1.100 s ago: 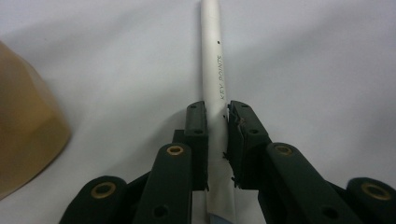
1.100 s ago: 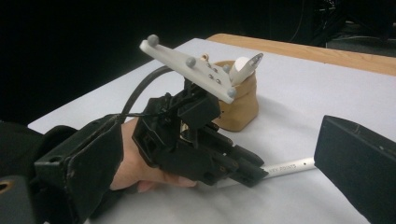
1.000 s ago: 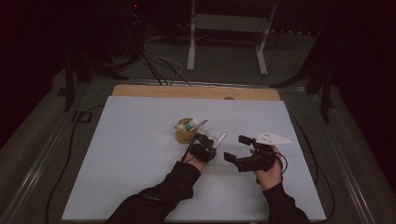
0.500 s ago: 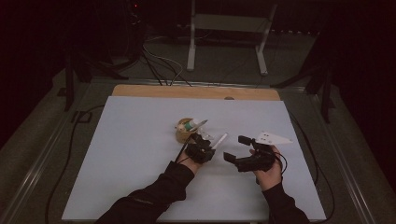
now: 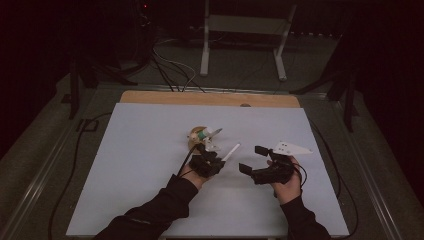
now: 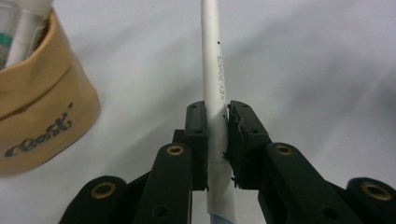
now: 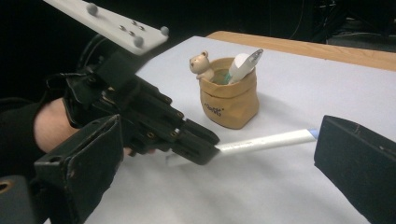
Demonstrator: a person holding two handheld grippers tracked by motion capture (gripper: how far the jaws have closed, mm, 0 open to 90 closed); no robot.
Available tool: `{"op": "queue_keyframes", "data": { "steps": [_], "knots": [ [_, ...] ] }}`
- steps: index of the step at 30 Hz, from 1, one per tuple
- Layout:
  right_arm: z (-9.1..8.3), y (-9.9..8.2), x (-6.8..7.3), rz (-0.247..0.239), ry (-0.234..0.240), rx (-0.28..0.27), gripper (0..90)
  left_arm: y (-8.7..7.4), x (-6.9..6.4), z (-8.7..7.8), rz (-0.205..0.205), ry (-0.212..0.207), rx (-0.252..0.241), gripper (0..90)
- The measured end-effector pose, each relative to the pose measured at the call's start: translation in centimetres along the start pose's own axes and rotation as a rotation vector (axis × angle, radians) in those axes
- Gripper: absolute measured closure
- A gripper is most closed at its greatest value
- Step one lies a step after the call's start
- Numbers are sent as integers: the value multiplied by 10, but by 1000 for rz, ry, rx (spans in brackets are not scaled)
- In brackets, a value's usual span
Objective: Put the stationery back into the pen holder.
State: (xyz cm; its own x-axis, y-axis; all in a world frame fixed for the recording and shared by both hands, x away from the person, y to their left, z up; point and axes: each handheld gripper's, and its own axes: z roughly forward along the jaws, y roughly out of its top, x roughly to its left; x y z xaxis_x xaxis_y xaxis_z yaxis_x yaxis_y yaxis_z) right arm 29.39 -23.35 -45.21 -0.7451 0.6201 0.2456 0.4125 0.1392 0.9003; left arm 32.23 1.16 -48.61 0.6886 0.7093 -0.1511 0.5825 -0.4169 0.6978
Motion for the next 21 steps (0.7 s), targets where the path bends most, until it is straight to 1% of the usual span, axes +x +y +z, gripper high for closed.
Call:
{"op": "queue_keyframes", "data": {
  "steps": [1, 2, 4, 5, 6, 7, 8, 9, 12, 13, 14, 15, 16, 17, 18, 19, 20, 21],
  "knots": [
    [0, 0, 0, 2, 1, 0, 13, -3, 2, -4, 0, -8, -3, 795],
    [0, 0, 0, 2, 1, 0, 13, -3, 2, -4, 0, -8, -3, 796],
    [0, 0, 0, 1, 0, 1, 13, -6, 3, -8, 10, -16, -10, 795],
    [0, 0, 0, 3, 1, -2, 13, -9, 4, -12, 8, -33, -20, 795],
    [0, 0, 0, 3, 1, -2, 13, -9, 4, -12, 8, -33, -20, 796],
    [-1, 0, 0, 4, 0, -2, 13, -13, 6, -18, 15, -39, -25, 795],
    [-1, 0, 0, 4, 0, -2, 13, -13, 6, -18, 15, -39, -25, 796],
    [0, -1, 0, 5, 1, -1, 13, -17, 5, -23, 25, -42, -31, 795],
    [0, -1, 0, 4, 1, 0, 13, -22, 7, -28, 25, -39, -37, 795],
    [0, -1, 0, 4, 2, 0, 13, -26, 9, -32, 16, -41, -40, 795],
    [0, -1, 0, 4, 2, 0, 13, -26, 9, -32, 16, -41, -40, 795],
    [1, -1, 1, 3, 4, 0, 13, -29, 13, -37, 10, -34, -45, 795],
    [1, -1, 1, 3, 4, 0, 13, -29, 13, -37, 10, -34, -45, 795],
    [1, -1, 1, 1, 2, 2, 13, -32, 16, -43, 7, -21, -57, 795],
    [1, -1, 1, 1, 2, 2, 13, -32, 16, -43, 7, -21, -57, 795],
    [2, -2, 0, 3, 4, 5, 13, -34, 18, -48, 6, -17, -69, 795],
    [2, -2, 0, 3, 4, 5, 13, -34, 18, -48, 6, -17, -69, 795],
    [2, -2, 0, 2, 4, 6, 13, -35, 20, -54, 6, -9, -82, 795]
  ]
}}
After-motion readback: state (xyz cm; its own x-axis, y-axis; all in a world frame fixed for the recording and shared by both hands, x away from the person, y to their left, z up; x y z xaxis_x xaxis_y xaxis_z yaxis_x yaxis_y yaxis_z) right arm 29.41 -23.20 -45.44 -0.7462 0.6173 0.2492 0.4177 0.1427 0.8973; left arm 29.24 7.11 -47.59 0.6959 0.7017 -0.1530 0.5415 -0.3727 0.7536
